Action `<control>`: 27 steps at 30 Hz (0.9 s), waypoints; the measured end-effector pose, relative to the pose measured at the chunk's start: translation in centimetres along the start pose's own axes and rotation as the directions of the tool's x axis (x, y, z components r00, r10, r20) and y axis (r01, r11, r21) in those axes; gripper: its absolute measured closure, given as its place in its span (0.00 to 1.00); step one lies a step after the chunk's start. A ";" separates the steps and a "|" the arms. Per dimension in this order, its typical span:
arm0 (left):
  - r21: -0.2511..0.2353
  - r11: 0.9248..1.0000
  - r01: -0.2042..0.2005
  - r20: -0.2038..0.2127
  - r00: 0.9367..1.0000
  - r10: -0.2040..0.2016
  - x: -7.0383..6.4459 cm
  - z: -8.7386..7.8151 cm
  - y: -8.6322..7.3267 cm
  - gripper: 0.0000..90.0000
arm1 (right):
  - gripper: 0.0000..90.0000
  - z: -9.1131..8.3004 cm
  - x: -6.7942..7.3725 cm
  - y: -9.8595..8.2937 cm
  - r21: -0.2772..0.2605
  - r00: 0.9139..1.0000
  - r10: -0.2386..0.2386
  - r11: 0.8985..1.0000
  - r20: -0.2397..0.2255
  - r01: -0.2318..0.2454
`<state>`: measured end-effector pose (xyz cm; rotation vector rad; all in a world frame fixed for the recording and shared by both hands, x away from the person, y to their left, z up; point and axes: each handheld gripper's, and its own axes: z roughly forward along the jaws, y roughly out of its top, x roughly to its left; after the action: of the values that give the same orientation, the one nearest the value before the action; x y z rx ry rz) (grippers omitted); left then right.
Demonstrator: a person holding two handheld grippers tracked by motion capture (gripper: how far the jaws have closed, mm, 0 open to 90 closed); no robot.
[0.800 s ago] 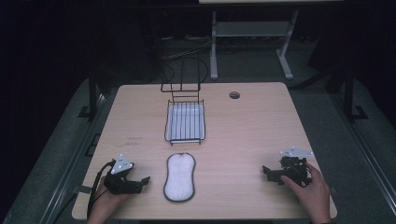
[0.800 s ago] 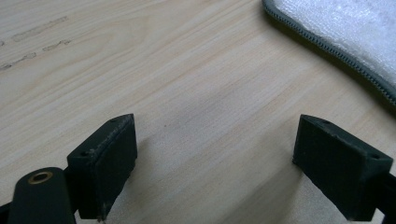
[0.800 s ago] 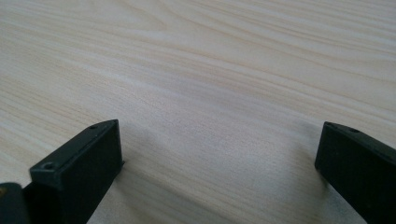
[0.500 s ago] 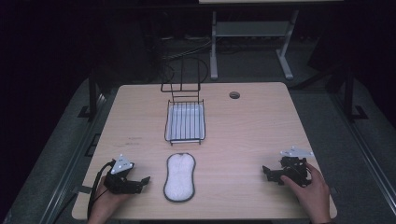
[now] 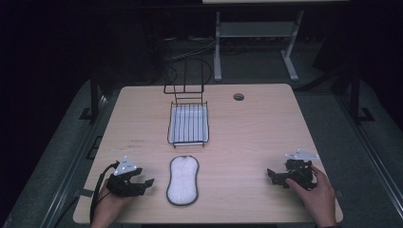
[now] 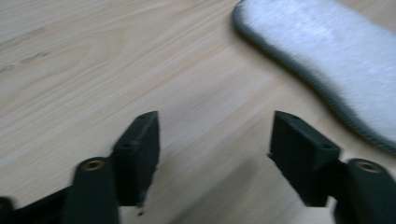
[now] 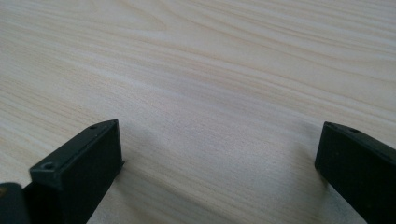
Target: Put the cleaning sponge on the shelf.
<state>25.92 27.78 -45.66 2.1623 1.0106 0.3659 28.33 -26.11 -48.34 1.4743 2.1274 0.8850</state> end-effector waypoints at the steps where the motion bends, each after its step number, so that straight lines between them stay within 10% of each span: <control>1: -0.004 1.000 0.003 0.013 1.000 -0.003 -0.1 0.0 0.1 0.44 | 0.00 0.0 0.0 0.0 0.000 1.000 0.000 1.000 0.000 0.000; 13: -0.005 1.000 -0.013 0.148 0.989 0.014 -1.9 -0.2 1.2 0.99 | 0.00 0.0 0.0 0.0 -0.001 1.000 -0.001 1.000 0.001 0.001; 27: 0.017 0.998 -0.058 0.230 0.972 0.053 -4.2 1.0 2.0 1.00 | 0.00 0.0 0.0 0.0 -0.001 1.000 0.000 1.000 0.000 0.000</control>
<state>24.81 23.23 -44.84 2.1977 0.8296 0.1260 28.36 -26.11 -48.35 1.4736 2.1265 0.8856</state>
